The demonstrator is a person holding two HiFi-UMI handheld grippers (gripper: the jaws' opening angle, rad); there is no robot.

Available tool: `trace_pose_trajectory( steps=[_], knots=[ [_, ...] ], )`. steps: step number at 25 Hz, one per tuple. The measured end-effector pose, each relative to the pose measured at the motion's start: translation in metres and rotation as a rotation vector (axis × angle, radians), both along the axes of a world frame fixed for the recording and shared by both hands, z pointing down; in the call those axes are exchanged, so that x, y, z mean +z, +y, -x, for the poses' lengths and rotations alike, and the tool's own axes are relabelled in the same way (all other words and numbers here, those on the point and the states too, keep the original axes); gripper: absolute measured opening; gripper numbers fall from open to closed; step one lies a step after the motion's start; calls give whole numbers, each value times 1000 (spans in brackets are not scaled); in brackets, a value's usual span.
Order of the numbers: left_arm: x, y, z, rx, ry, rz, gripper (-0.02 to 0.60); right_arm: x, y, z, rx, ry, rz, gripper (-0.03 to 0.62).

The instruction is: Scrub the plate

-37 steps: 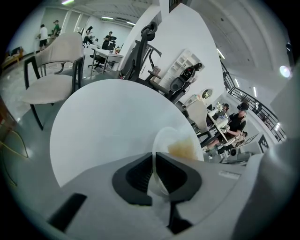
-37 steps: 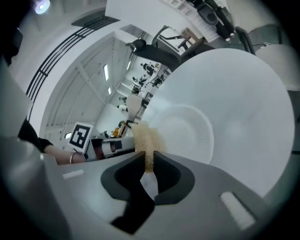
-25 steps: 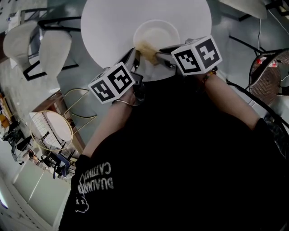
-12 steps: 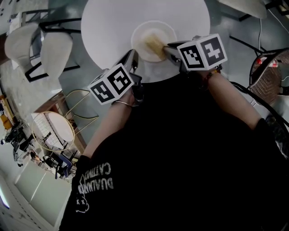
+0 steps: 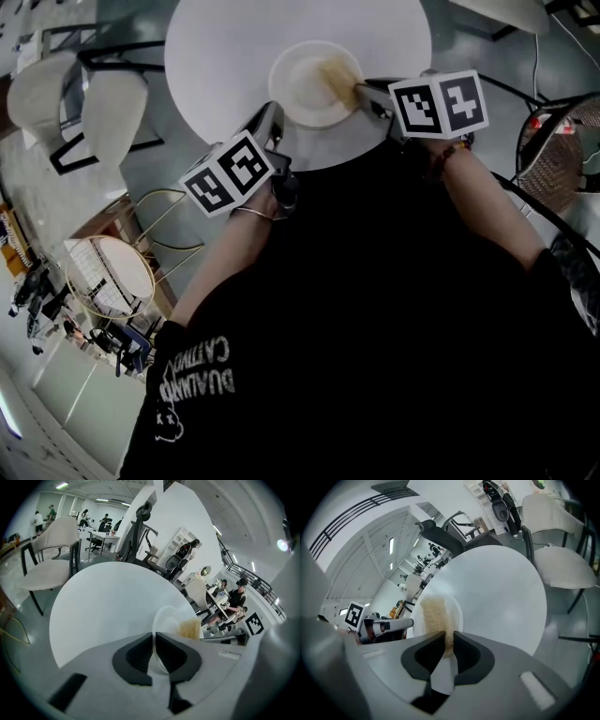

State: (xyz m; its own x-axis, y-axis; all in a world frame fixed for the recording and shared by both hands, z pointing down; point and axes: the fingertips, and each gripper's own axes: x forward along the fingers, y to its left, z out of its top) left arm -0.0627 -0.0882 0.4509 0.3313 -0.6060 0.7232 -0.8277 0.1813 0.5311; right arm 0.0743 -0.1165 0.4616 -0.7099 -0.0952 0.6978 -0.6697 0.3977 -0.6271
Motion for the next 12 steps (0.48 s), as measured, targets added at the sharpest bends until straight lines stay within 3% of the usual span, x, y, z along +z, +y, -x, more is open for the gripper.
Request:
trace_pose_trajectory(
  steps=[12],
  knots=[
    [-9,-1,-5,-28,48,-25,21,-10,-24,-30,98,26,-45,59]
  ],
)
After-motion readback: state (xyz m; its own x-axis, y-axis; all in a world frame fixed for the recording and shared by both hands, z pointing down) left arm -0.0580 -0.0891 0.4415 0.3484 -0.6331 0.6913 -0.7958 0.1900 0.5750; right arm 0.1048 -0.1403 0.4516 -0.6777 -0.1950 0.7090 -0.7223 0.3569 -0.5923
